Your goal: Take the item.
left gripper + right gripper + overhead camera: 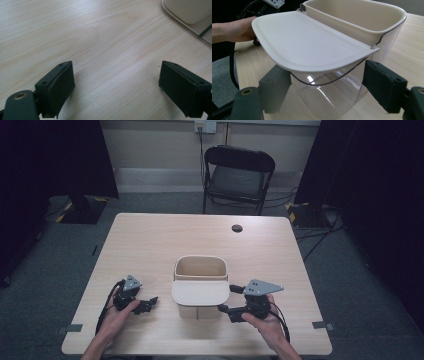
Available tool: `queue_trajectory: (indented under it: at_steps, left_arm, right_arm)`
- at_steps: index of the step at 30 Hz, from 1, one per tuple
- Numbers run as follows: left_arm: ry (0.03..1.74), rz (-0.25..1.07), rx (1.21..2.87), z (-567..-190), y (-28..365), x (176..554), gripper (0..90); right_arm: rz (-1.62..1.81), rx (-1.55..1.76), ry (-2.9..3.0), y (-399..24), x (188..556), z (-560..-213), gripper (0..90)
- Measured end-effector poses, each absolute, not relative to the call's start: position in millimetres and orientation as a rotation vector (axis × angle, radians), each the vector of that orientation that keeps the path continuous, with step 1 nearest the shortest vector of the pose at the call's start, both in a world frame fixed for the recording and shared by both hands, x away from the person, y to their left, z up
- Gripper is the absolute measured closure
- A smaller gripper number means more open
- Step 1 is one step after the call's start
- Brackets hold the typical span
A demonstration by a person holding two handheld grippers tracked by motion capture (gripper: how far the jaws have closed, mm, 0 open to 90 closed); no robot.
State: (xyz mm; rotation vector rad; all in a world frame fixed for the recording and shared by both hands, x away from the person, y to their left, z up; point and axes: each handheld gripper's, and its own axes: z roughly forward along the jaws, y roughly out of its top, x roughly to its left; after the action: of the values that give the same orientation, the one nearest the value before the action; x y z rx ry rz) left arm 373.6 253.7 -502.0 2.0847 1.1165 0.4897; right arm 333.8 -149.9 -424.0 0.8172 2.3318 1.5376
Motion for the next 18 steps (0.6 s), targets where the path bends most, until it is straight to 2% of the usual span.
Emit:
queue_trajectory:
  at_steps: [18]
  left_arm:
    - [1.116, 0.489, 2.085, -501.9, 253.7, 373.6, 12.5]
  right_arm:
    - [1.542, 0.817, 2.328, -149.8, 334.3, -421.5, 22.2]
